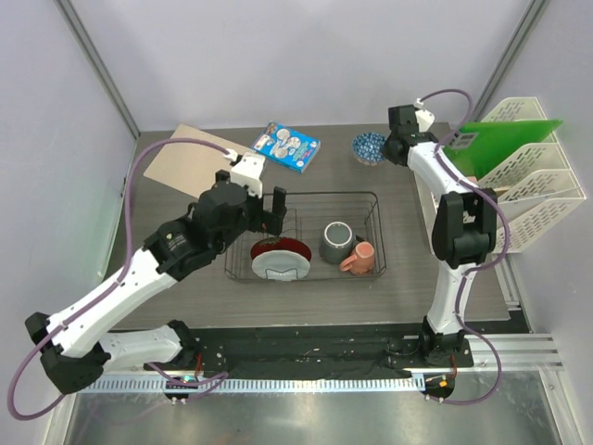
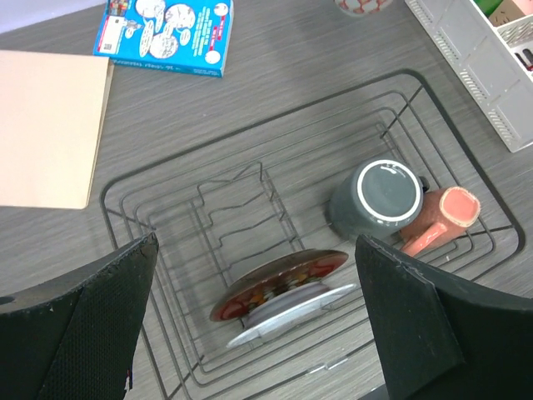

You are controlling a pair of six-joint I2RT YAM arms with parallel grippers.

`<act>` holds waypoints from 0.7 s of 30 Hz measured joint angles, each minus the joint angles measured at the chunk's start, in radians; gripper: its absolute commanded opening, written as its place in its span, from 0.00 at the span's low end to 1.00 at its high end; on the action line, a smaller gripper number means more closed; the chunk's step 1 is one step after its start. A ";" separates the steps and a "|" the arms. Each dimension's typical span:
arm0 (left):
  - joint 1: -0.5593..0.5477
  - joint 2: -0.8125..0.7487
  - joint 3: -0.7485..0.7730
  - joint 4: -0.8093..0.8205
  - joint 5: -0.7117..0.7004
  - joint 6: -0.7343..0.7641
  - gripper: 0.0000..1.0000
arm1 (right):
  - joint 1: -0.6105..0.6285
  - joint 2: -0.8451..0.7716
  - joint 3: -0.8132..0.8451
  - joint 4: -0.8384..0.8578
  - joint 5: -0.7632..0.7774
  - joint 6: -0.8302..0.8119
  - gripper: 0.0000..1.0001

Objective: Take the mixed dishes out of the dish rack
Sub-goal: Place the bowl at the center of the board.

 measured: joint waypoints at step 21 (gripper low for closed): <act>0.001 -0.129 -0.245 0.071 -0.065 -0.077 1.00 | -0.060 0.278 0.142 0.023 0.040 -0.019 0.34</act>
